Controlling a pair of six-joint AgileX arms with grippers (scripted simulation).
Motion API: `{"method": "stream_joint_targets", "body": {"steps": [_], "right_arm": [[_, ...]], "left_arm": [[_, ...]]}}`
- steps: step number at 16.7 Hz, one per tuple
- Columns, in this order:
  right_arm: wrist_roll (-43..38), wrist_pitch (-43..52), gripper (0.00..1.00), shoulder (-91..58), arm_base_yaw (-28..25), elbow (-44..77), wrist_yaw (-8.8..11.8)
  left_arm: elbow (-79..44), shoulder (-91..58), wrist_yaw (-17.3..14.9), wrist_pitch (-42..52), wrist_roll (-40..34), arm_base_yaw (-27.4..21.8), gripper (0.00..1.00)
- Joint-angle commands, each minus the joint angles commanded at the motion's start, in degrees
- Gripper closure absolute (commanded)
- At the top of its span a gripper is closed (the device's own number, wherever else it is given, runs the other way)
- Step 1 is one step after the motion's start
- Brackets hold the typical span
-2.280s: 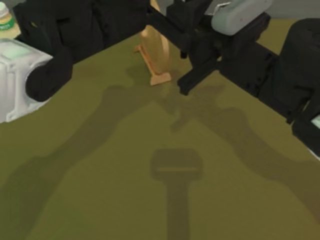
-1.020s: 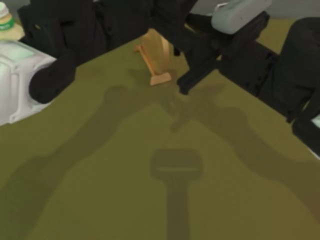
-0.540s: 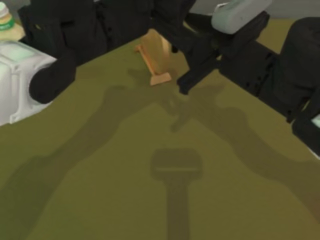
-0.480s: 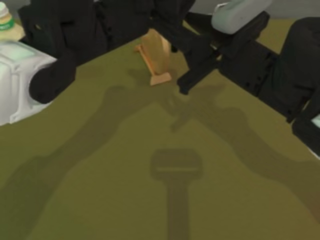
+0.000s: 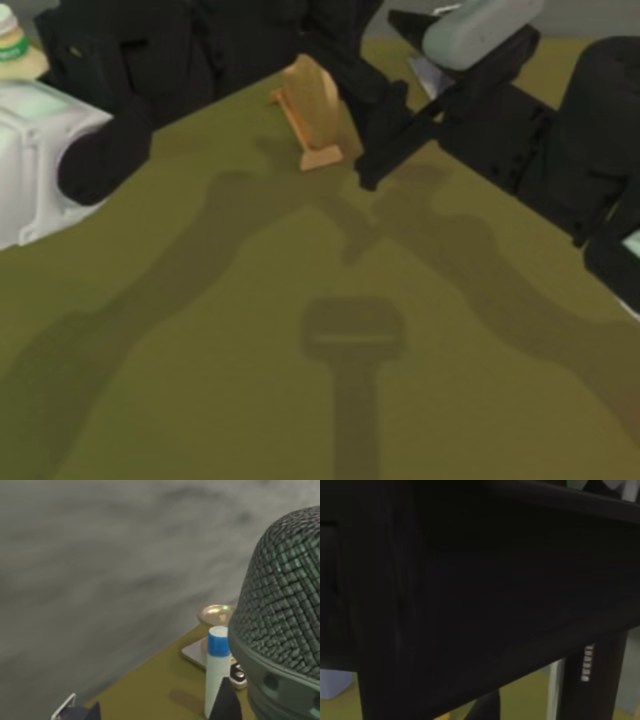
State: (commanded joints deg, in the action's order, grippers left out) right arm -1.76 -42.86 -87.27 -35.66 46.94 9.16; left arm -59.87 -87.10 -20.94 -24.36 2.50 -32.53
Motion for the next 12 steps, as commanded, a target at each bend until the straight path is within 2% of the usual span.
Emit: {"method": "stream_joint_targets", "body": {"steps": [8, 12], "right_arm": [[0.21, 0.07, 0.00, -0.19, 0.24, -0.56, -0.22], [0.24, 1.31, 0.00, 6.29, 1.21, -5.86, 0.75]], "left_arm": [[-0.33, 0.33, 0.28, 0.11, 0.31, 0.11, 1.00], [1.48, 2.20, -2.80, 0.54, 0.44, 3.74, 1.00]]}}
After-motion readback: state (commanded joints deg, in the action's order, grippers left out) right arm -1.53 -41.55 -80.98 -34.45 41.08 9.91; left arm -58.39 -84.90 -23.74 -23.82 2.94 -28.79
